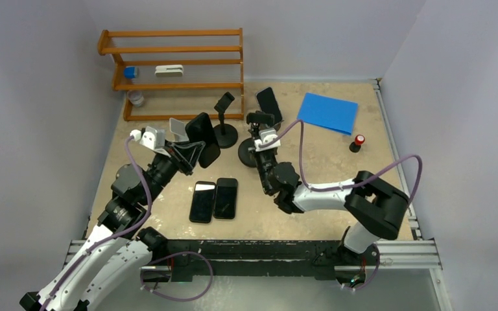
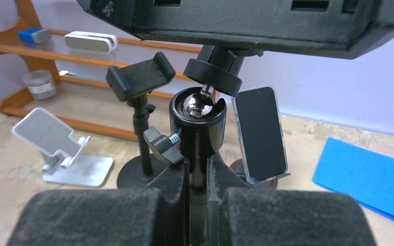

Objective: Remove the phone from the phone stand
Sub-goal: Move the phone stand to the center of the board.

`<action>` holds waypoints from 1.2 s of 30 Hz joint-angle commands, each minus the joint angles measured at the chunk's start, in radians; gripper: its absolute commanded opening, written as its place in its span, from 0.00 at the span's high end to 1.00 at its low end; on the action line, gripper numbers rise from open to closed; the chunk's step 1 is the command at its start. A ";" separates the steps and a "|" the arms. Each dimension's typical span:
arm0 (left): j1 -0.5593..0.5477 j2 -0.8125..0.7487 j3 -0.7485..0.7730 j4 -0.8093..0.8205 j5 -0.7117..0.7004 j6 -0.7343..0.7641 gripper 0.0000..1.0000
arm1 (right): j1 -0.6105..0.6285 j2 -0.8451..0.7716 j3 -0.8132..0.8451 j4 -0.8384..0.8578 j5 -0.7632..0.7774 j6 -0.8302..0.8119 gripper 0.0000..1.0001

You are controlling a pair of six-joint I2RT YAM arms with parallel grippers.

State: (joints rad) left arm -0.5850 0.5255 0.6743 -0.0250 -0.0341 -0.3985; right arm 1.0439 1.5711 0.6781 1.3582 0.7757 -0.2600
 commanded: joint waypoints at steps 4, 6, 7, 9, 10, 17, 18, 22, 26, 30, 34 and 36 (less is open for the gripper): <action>-0.007 -0.024 0.014 0.111 -0.029 0.020 1.00 | -0.074 0.087 0.172 0.159 -0.034 -0.011 1.00; -0.009 -0.021 0.011 0.111 -0.028 0.017 1.00 | -0.087 0.107 0.192 0.150 -0.048 0.003 1.00; -0.009 -0.020 0.011 0.111 -0.027 0.017 1.00 | -0.092 0.115 0.200 0.141 -0.057 0.011 1.00; -0.009 -0.020 0.011 0.112 -0.025 0.014 1.00 | -0.106 0.134 0.219 0.116 -0.070 0.031 1.00; -0.009 -0.021 0.011 0.112 -0.024 0.014 1.00 | -0.114 0.142 0.227 0.103 -0.076 0.041 1.00; -0.009 -0.018 0.010 0.115 -0.024 0.012 1.00 | -0.141 0.199 0.281 0.047 -0.115 0.077 1.00; -0.009 -0.015 0.010 0.115 -0.025 0.012 1.00 | -0.144 0.210 0.289 0.041 -0.115 0.080 1.00; -0.008 -0.010 0.010 0.114 -0.025 0.012 1.00 | -0.159 0.234 0.318 0.007 -0.120 0.109 1.00; -0.008 -0.005 0.010 0.115 -0.027 0.012 1.00 | -0.172 0.256 0.342 -0.020 -0.117 0.123 1.00; -0.009 -0.001 0.010 0.115 -0.024 0.010 1.00 | -0.184 0.271 0.358 -0.042 -0.119 0.135 1.00; -0.009 0.001 0.010 0.115 -0.024 0.009 1.00 | -0.195 0.287 0.373 -0.054 -0.116 0.139 1.00; -0.009 0.001 0.010 0.115 -0.024 0.009 1.00 | -0.201 0.293 0.380 -0.062 -0.125 0.146 1.00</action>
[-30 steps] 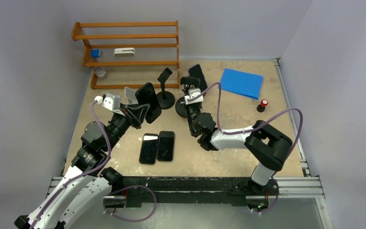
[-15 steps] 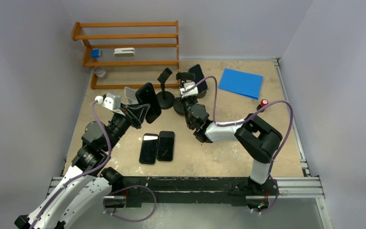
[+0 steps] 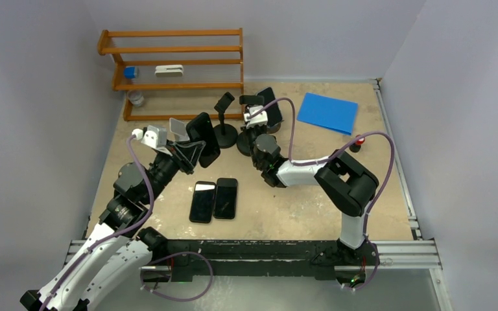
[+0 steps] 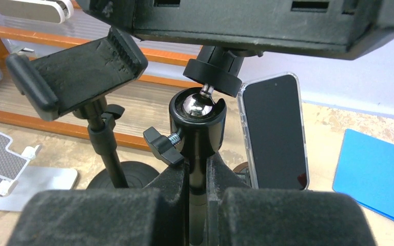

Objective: Remove the phone from the phone stand
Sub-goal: Move the phone stand to the center of the board.

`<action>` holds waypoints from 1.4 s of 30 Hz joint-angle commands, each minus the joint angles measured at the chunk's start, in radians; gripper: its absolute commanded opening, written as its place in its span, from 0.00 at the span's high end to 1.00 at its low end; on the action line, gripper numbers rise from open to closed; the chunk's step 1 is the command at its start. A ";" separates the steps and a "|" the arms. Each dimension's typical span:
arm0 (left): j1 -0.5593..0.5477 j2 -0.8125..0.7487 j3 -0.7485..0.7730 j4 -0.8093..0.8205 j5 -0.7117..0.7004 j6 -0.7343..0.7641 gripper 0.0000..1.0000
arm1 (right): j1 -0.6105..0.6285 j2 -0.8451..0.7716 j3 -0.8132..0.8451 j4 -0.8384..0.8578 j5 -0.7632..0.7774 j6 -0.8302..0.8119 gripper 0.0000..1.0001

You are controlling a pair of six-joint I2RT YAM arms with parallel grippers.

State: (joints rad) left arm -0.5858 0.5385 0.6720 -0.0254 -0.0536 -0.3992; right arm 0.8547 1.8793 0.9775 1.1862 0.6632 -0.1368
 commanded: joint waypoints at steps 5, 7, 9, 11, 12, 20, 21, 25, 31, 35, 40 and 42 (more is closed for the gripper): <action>-0.008 -0.012 0.012 0.117 -0.005 0.010 1.00 | -0.024 0.012 0.105 0.084 -0.027 0.040 1.00; -0.007 -0.010 0.011 0.117 -0.005 0.010 1.00 | -0.029 0.021 0.111 0.076 -0.028 0.051 1.00; -0.007 -0.009 0.011 0.116 -0.005 0.010 1.00 | -0.033 0.028 0.112 0.073 -0.030 0.060 1.00; -0.008 -0.007 0.011 0.117 -0.005 0.008 1.00 | -0.035 0.034 0.118 0.065 -0.029 0.066 1.00; -0.008 -0.006 0.011 0.117 -0.003 0.007 1.00 | -0.037 0.036 0.120 0.061 -0.030 0.070 1.00; -0.008 -0.007 0.011 0.117 -0.005 0.007 1.00 | -0.039 0.050 0.130 0.054 -0.006 0.048 1.00; -0.008 -0.006 0.011 0.117 -0.005 0.007 1.00 | -0.039 0.047 0.129 0.057 -0.004 0.044 1.00; -0.007 -0.006 0.011 0.117 -0.005 0.007 1.00 | -0.039 0.038 0.120 0.061 -0.003 0.033 1.00; -0.008 -0.004 0.011 0.118 0.000 0.002 1.00 | -0.039 0.018 0.091 0.065 0.008 0.031 1.00; -0.008 -0.003 0.011 0.119 0.004 0.000 1.00 | -0.039 0.005 0.074 0.081 0.014 0.018 1.00; -0.008 -0.004 0.011 0.119 0.003 0.000 1.00 | -0.039 -0.001 0.066 0.095 0.028 0.002 1.00; -0.008 -0.004 0.009 0.119 0.003 -0.001 1.00 | -0.039 -0.006 0.060 0.107 0.036 -0.007 1.00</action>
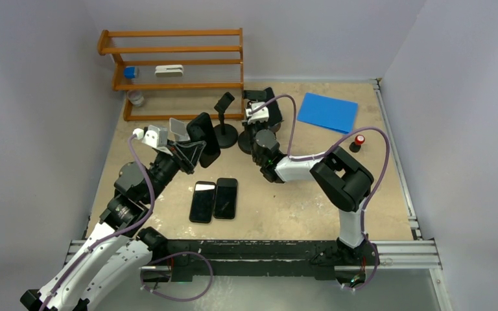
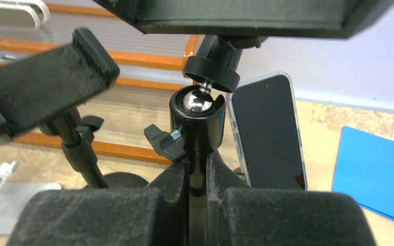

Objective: Remove the phone from the phone stand
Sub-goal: Move the phone stand to the center of the board.

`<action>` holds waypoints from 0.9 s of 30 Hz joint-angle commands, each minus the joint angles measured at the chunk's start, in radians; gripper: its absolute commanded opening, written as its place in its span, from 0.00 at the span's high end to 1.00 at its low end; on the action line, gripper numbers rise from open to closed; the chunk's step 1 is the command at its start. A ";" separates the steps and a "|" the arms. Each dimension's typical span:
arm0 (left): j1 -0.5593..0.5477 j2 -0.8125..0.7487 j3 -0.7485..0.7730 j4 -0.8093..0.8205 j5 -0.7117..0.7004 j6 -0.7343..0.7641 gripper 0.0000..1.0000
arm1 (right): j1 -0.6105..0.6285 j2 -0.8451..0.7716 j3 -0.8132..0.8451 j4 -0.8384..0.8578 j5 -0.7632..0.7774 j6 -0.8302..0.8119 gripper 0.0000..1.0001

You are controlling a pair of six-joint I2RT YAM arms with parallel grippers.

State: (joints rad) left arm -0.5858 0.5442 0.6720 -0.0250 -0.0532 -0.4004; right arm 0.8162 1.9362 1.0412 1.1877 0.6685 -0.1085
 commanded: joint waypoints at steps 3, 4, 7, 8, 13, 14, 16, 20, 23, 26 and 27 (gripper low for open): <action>-0.008 -0.007 0.009 0.119 0.006 -0.001 1.00 | 0.000 -0.074 -0.014 0.138 0.047 -0.052 1.00; -0.007 -0.006 0.009 0.120 0.006 -0.002 1.00 | 0.000 -0.079 -0.017 0.142 0.046 -0.054 1.00; -0.008 -0.004 0.011 0.120 0.009 -0.003 1.00 | 0.000 -0.081 -0.017 0.126 0.023 -0.048 1.00; -0.007 -0.006 0.010 0.120 0.009 -0.003 1.00 | 0.000 -0.078 -0.015 0.115 0.014 -0.040 1.00; -0.008 -0.009 0.010 0.119 0.007 -0.003 1.00 | 0.000 -0.054 -0.004 0.080 -0.022 0.012 1.00; -0.008 -0.009 0.010 0.119 0.006 -0.003 1.00 | 0.000 -0.050 0.002 0.067 -0.043 0.020 1.00; -0.008 -0.010 0.011 0.119 0.007 -0.003 1.00 | 0.000 -0.048 0.009 0.052 -0.066 0.037 1.00; -0.008 -0.011 0.011 0.119 0.006 -0.003 1.00 | 0.000 -0.040 0.015 0.043 -0.097 0.058 1.00; -0.008 -0.012 0.011 0.117 0.004 -0.002 1.00 | 0.000 -0.036 0.025 0.027 -0.098 0.065 1.00; -0.007 -0.009 0.011 0.117 0.002 -0.001 1.00 | 0.001 -0.049 0.024 -0.001 -0.096 0.069 1.00; -0.007 -0.009 0.011 0.117 0.002 -0.002 1.00 | 0.001 -0.058 0.020 -0.011 -0.097 0.069 0.94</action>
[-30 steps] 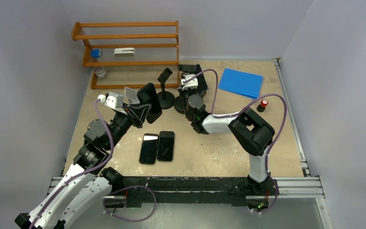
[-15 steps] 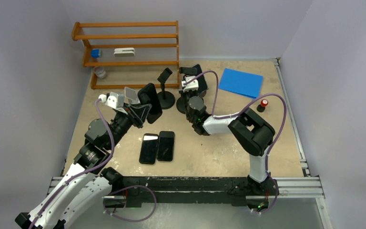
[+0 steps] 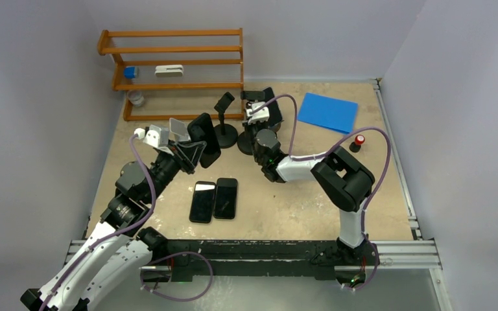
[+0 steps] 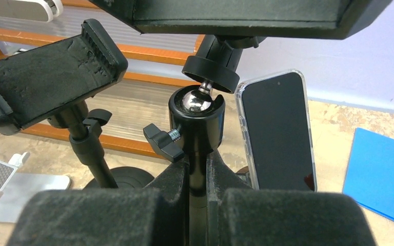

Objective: Remove the phone from the phone stand
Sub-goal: Move the phone stand to the center of the board, then place the phone at the center of the board.

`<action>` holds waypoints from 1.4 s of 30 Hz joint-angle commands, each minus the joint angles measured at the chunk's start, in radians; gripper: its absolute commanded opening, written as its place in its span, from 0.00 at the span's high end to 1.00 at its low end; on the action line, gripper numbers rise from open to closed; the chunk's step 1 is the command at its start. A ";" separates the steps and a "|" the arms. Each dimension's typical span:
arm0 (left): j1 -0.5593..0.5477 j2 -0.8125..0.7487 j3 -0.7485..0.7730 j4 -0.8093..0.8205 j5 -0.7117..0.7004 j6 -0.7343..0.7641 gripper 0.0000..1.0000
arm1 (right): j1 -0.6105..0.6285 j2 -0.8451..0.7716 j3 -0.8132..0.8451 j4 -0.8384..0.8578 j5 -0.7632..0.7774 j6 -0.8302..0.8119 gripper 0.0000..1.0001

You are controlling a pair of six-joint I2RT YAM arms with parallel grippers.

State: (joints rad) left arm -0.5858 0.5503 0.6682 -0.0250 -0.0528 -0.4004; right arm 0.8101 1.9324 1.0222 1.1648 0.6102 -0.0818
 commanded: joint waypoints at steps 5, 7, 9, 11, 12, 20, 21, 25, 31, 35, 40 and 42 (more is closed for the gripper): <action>-0.008 -0.011 0.014 0.117 0.009 0.000 1.00 | 0.008 -0.104 0.001 -0.008 -0.064 0.038 0.54; -0.008 -0.010 0.014 0.117 0.009 -0.002 1.00 | 0.008 -0.122 -0.015 -0.012 -0.073 0.040 0.45; -0.008 -0.009 0.014 0.115 0.008 -0.002 1.00 | 0.008 -0.137 -0.024 -0.026 -0.075 0.043 0.38; -0.008 -0.009 0.014 0.115 0.008 -0.002 1.00 | 0.015 -0.158 -0.041 -0.031 -0.069 0.037 0.34; -0.008 -0.009 0.014 0.114 0.008 -0.002 1.00 | 0.020 -0.170 -0.051 -0.033 -0.065 0.033 0.32; -0.008 -0.005 0.014 0.114 0.018 -0.005 1.00 | 0.075 -0.376 -0.175 -0.210 0.029 0.116 0.25; -0.007 -0.004 0.014 0.114 0.020 -0.005 1.00 | 0.085 -0.420 -0.209 -0.226 0.038 0.132 0.25; -0.008 0.009 0.013 0.118 0.045 0.003 1.00 | 0.125 -0.601 -0.319 -0.406 0.050 0.216 0.25; -0.008 0.019 -0.001 0.170 0.209 0.032 1.00 | 0.129 -0.920 -0.453 -0.534 -0.264 0.299 0.28; -0.010 0.011 -0.026 0.256 0.409 0.043 1.00 | 0.129 -1.091 -0.545 -0.472 -0.554 0.355 0.28; -0.011 0.011 -0.073 0.416 0.694 0.019 1.00 | 0.129 -1.192 -0.669 -0.299 -0.768 0.454 0.29; -0.014 0.021 -0.089 0.480 0.783 -0.012 1.00 | 0.129 -1.210 -0.701 -0.226 -0.825 0.485 0.30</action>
State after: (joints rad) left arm -0.5915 0.5789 0.5880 0.1822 0.4618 -0.3817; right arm 0.9360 0.7532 0.3717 0.7662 0.0048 0.3050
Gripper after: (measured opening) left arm 0.143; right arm 0.712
